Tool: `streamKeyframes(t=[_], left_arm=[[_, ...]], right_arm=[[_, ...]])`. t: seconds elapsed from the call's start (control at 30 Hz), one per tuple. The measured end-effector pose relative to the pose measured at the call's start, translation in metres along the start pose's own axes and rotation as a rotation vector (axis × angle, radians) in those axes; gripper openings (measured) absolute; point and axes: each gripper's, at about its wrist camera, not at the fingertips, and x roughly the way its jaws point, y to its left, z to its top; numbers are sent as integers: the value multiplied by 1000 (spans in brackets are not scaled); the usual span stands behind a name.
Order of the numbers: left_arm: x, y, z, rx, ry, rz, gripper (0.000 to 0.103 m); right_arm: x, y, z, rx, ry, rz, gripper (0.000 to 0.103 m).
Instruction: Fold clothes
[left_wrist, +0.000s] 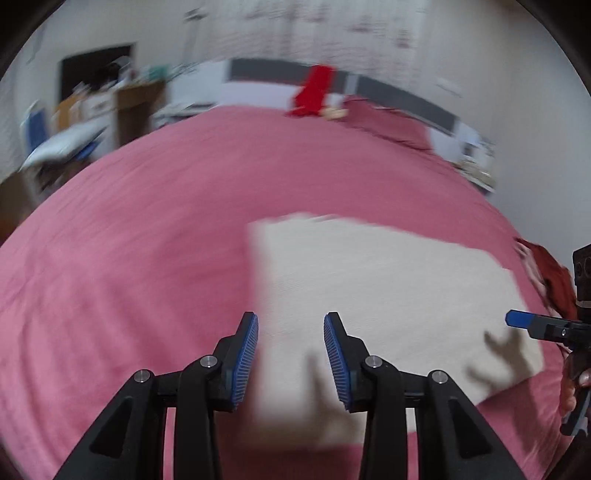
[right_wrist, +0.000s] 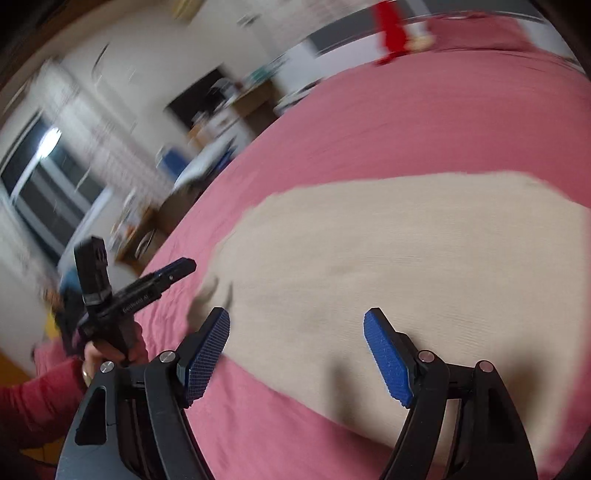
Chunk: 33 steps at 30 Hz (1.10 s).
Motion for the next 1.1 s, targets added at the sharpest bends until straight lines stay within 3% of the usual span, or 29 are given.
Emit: streamKeyframes(t=[0.07, 0.17, 0.33, 0.4, 0.53, 0.63, 0.8, 0.9, 1.03, 1.1], left_arm=[[0, 40, -8, -74, 60, -50, 36], [5, 63, -18, -110, 111, -186, 36], [23, 36, -21, -17, 131, -410, 36], [32, 29, -24, 19, 167, -472, 36], [51, 26, -26, 27, 239, -564, 36], [58, 33, -30, 0, 269, -585, 36], [39, 51, -35, 7, 213, -455, 33], [43, 49, -34, -11, 221, -499, 33], [49, 27, -35, 83, 248, -519, 33], [51, 28, -36, 76, 263, -540, 33]], right_arm=[[53, 34, 12, -42, 62, 43, 77], [101, 41, 20, 1, 131, 63, 77], [179, 45, 28, 115, 274, 61, 77], [187, 40, 26, 144, 279, 61, 77], [184, 44, 21, 74, 316, 46, 77], [187, 47, 23, 65, 321, 36, 77], [188, 52, 25, 97, 293, 35, 77], [186, 53, 24, 129, 267, 44, 77], [197, 62, 27, 129, 268, 41, 77], [199, 64, 26, 120, 272, 34, 77]])
